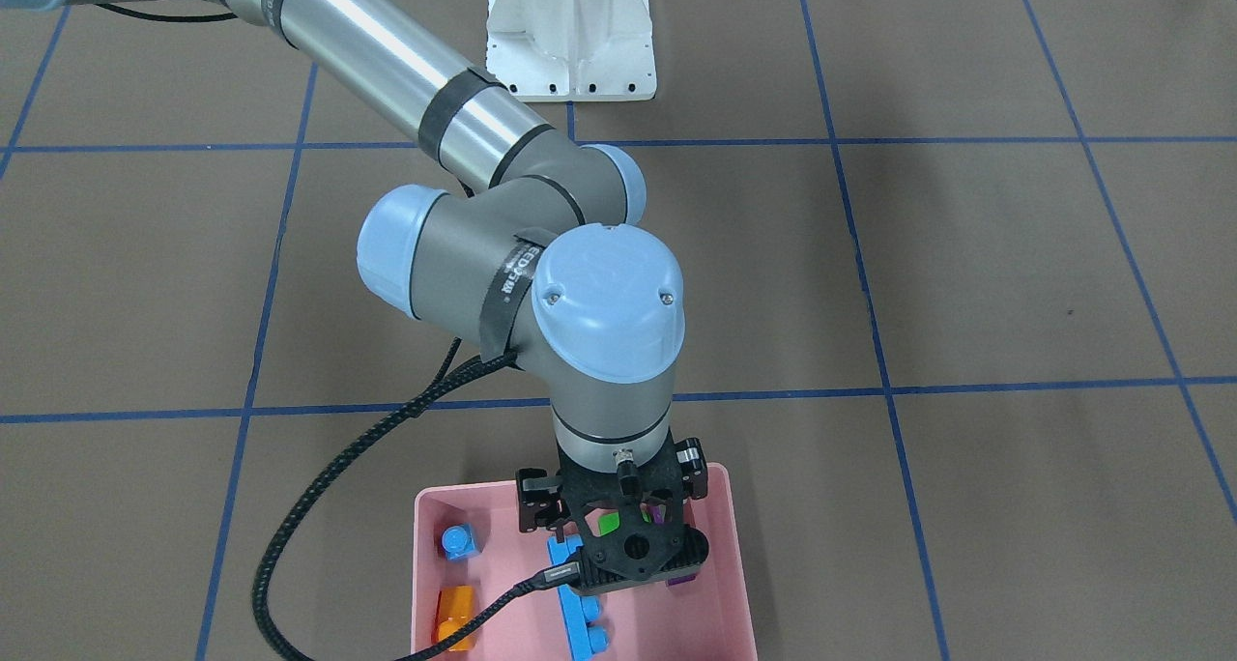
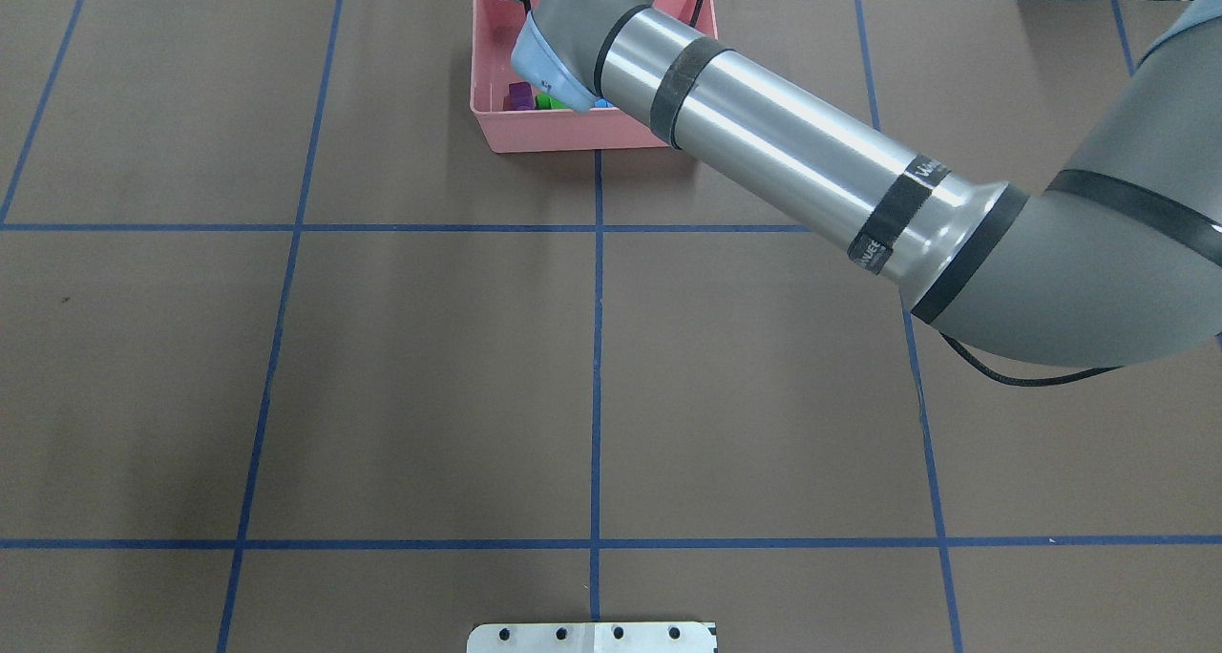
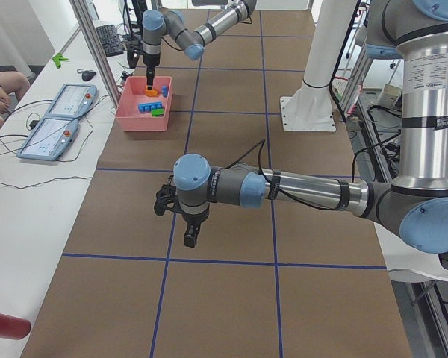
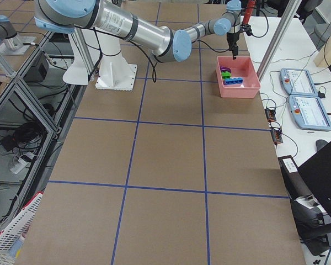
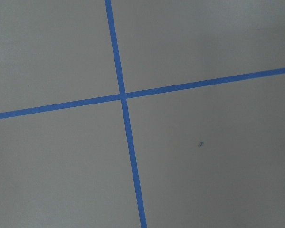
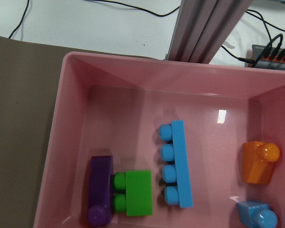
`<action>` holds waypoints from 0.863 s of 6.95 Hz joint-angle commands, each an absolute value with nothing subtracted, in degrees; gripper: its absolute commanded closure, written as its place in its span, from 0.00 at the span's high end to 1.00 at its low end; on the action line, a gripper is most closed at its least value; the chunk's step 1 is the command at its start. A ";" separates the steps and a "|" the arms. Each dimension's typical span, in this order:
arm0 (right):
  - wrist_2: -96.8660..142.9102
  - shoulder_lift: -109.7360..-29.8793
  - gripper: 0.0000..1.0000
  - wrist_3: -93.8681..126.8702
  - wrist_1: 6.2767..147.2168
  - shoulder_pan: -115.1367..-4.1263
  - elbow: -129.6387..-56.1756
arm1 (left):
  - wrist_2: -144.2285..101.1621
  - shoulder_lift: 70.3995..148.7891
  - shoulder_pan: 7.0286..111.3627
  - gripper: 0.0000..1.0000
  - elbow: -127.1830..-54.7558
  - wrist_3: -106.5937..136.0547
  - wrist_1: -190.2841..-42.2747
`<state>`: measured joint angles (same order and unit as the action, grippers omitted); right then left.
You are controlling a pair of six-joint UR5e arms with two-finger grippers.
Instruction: Put all blocks into box
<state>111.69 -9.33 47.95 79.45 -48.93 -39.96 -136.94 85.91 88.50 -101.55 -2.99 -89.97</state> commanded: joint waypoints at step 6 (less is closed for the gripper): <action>105.21 -9.75 1.00 38.17 115.20 -53.34 -59.40 | -137.02 83.94 88.68 1.00 -101.60 -3.16 -89.83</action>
<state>105.39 -9.39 40.70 113.18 -52.35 -58.45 -137.01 84.05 88.65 -101.48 -3.15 -89.95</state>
